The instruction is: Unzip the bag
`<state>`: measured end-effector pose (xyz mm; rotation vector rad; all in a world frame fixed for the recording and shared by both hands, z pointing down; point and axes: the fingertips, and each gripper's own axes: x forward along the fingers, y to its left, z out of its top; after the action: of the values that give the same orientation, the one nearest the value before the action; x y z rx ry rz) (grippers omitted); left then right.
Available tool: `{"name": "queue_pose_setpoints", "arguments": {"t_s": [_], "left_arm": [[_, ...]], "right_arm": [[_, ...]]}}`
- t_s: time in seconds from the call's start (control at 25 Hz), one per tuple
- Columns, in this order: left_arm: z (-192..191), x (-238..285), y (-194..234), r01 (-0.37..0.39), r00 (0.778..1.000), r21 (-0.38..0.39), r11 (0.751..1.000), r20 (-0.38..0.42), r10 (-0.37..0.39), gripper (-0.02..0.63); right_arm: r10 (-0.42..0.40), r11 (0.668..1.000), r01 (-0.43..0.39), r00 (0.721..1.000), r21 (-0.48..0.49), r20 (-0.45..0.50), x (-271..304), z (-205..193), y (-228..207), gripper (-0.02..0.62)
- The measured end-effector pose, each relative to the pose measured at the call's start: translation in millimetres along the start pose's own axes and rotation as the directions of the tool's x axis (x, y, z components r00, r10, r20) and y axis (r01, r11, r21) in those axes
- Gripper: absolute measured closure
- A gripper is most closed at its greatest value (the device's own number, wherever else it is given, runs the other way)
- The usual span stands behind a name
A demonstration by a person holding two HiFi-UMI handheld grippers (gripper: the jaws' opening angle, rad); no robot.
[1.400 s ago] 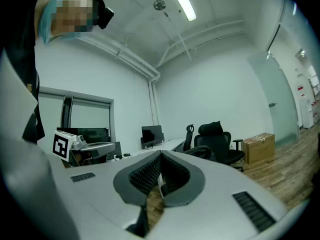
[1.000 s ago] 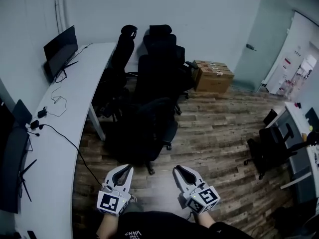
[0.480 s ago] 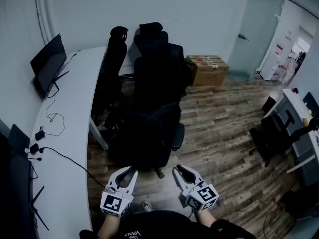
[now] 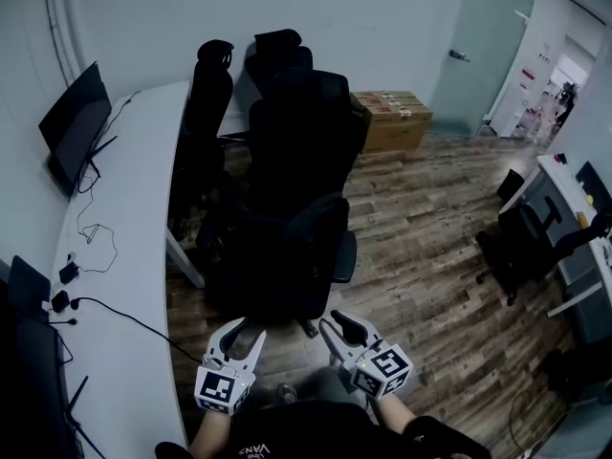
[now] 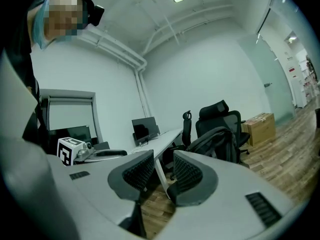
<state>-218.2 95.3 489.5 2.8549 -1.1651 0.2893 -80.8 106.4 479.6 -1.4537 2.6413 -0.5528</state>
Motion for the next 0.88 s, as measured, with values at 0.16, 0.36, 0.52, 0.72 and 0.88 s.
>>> {"name": "queue_pose_setpoints", "arguments": {"t_s": [0.16,0.36,0.52,0.72,0.88], "left_arm": [[-10,21,8,-0.007,1.0,0.033,0.999,0.007,0.006,0.44],[-3,50,19,-0.067,0.997,0.052,0.996,0.042,0.065,0.433],[4,71,32,-0.112,0.991,0.022,0.993,0.073,0.11,0.406],[-9,100,54,-0.172,0.984,-0.025,0.985,0.047,0.173,0.373],[-13,117,63,-0.199,0.979,-0.042,0.979,0.033,0.201,0.367]], "right_arm": [[0.033,0.999,-0.033,0.999,0.003,-0.035,21,-9,-18,0.489],[0.098,0.994,-0.102,0.99,-0.03,-0.099,59,-18,-47,0.489],[0.145,0.987,-0.152,0.982,-0.046,-0.117,93,-20,-72,0.489],[0.199,0.975,-0.213,0.962,-0.056,-0.188,143,-33,-99,0.489],[0.238,0.967,-0.252,0.94,-0.027,-0.245,180,-52,-117,0.489]]}}
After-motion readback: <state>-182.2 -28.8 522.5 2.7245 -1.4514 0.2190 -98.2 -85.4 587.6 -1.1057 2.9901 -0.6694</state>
